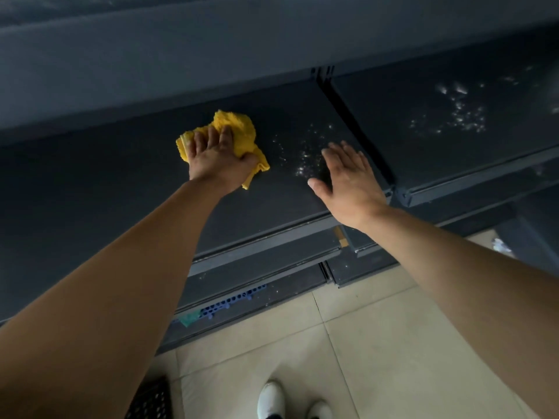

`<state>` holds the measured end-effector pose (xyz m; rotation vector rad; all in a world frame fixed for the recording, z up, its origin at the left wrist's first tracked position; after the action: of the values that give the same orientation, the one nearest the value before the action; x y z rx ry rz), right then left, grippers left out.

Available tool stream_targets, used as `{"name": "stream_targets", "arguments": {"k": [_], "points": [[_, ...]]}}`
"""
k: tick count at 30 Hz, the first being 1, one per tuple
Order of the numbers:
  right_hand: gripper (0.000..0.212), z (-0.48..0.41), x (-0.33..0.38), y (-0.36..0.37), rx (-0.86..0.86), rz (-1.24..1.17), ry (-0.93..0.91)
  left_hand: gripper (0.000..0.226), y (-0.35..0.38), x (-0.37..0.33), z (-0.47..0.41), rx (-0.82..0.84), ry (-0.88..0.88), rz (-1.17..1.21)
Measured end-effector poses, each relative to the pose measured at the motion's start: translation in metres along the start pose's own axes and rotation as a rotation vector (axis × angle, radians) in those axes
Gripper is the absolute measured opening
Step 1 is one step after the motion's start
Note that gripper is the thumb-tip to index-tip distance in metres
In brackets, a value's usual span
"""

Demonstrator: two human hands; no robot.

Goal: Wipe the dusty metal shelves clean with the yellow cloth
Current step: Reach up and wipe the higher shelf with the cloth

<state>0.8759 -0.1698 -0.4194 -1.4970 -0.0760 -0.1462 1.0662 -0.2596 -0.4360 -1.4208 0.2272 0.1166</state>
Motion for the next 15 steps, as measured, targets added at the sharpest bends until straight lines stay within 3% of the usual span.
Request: {"name": "stream_targets", "arguments": {"k": [10, 15], "points": [[0.048, 0.007, -0.042, -0.017, -0.184, -0.189, 0.077, 0.078, 0.024, -0.102, 0.021, 0.053, 0.221, 0.022], [0.047, 0.007, -0.041, -0.011, -0.15, -0.181, 0.012, 0.075, 0.028, -0.103, 0.049, 0.06, 0.274, 0.011]]}}
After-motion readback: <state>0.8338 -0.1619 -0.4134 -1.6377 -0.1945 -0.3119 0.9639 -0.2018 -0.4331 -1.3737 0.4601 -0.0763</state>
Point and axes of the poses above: each hand's wrist, its own z-axis away from the middle knuckle, its own y-axis out of the palm, x = y × z, the point moved 10 cm from there along -z, towards the middle knuckle, and after that the axes turned 4 degrees about -x, right-handed, at the moved point
